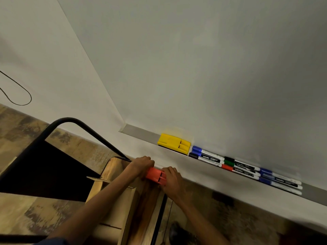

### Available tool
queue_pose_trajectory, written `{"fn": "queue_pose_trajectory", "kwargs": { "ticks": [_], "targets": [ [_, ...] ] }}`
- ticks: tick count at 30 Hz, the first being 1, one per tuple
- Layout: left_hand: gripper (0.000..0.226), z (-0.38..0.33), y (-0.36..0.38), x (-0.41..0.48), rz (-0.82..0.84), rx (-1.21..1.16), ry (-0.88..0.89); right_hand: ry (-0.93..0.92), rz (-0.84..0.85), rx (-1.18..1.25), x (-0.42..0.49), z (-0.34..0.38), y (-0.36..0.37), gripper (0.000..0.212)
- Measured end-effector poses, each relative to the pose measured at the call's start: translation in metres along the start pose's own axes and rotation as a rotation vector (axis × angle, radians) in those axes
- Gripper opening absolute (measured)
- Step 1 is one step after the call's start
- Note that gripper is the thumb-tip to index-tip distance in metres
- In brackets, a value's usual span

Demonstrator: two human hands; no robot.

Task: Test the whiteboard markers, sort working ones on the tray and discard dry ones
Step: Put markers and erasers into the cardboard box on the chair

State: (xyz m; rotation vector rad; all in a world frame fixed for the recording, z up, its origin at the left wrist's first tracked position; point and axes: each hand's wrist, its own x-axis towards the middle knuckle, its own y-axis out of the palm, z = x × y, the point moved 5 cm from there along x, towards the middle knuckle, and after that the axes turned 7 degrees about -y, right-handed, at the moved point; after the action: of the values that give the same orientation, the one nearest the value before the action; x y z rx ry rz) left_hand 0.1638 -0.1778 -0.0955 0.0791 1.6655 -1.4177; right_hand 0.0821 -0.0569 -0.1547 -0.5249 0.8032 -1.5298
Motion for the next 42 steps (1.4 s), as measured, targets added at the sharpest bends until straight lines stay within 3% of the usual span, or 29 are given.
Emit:
{"fn": "queue_pose_trajectory", "kwargs": {
  "ticks": [4,10,16,22,28,34,39,42],
  "targets": [
    [0.042,-0.007,-0.007,-0.004,-0.095,-0.026,0.011,-0.008,-0.103,0.074,-0.010,0.001,-0.014,0.045],
    [0.063,-0.042,-0.040,-0.023,-0.348,-0.112,0.132,0.031,-0.269,0.125,-0.048,-0.017,-0.078,0.060],
    [0.058,-0.126,-0.089,-0.037,-0.659,-0.315,0.247,0.065,-0.428,0.027,-0.110,-0.068,-0.163,0.068],
    [0.049,-0.249,-0.122,-0.037,-0.800,-0.347,0.445,0.139,-0.525,-0.029,-0.192,-0.134,-0.239,0.065],
    [0.046,-0.373,-0.141,-0.024,-0.792,-0.394,0.520,0.201,-0.663,-0.060,-0.278,-0.203,-0.298,0.058],
    [0.040,-0.474,-0.142,-0.003,-0.752,-0.412,0.485,0.214,-0.677,-0.106,-0.332,-0.275,-0.331,0.047],
    [0.061,-0.544,-0.137,0.012,-0.754,-0.332,0.472,0.237,-0.633,-0.128,-0.360,-0.339,-0.354,0.041],
    [0.063,-0.568,-0.131,0.022,-0.724,-0.344,0.441,0.226,-0.612,-0.133,-0.362,-0.363,-0.360,0.040]
  ]
}}
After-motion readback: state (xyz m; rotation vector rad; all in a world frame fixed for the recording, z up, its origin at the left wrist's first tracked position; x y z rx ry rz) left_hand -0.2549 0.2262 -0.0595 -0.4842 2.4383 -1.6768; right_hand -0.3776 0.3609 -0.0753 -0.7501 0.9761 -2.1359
